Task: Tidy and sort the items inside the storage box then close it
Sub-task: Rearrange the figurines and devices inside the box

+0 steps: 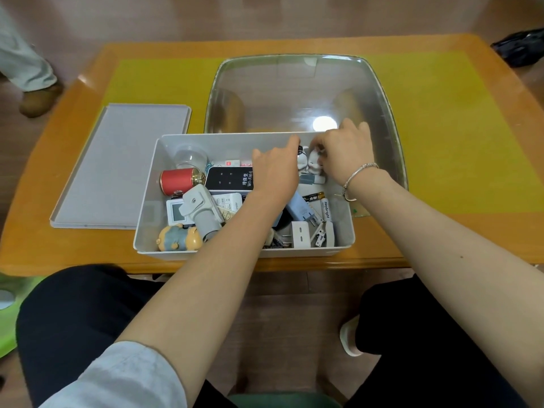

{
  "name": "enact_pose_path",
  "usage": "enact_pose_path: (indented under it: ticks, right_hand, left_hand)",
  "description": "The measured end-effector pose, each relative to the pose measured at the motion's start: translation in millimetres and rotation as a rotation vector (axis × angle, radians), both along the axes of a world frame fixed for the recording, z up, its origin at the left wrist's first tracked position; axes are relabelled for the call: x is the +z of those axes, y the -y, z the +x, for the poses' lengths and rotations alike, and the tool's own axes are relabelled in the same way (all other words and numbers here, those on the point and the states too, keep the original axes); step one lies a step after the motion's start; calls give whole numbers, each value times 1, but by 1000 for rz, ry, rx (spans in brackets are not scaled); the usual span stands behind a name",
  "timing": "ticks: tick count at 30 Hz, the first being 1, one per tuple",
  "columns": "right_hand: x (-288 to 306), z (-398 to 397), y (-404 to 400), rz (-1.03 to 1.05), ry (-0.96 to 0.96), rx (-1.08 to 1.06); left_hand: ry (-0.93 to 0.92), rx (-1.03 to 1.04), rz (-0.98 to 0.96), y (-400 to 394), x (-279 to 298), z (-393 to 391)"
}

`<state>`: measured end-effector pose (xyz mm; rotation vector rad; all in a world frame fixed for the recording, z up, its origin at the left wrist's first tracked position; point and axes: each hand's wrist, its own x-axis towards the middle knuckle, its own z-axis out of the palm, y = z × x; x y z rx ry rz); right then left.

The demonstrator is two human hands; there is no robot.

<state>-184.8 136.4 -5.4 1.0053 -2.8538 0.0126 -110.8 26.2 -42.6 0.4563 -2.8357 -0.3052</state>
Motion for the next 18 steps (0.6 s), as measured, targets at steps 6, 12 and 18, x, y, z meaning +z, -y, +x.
enact_pose_path:
  ticks: [6, 12, 18]
  right_hand:
    - [3, 0, 0, 51, -61, -36]
    - [7, 0, 6, 36, -26, -27]
    - [7, 3, 3, 5, -43, -26]
  left_hand:
    - [7, 3, 25, 4, 1, 10]
    - [12, 8, 38, 0, 5, 15]
    - [28, -19, 73, -3, 6, 17]
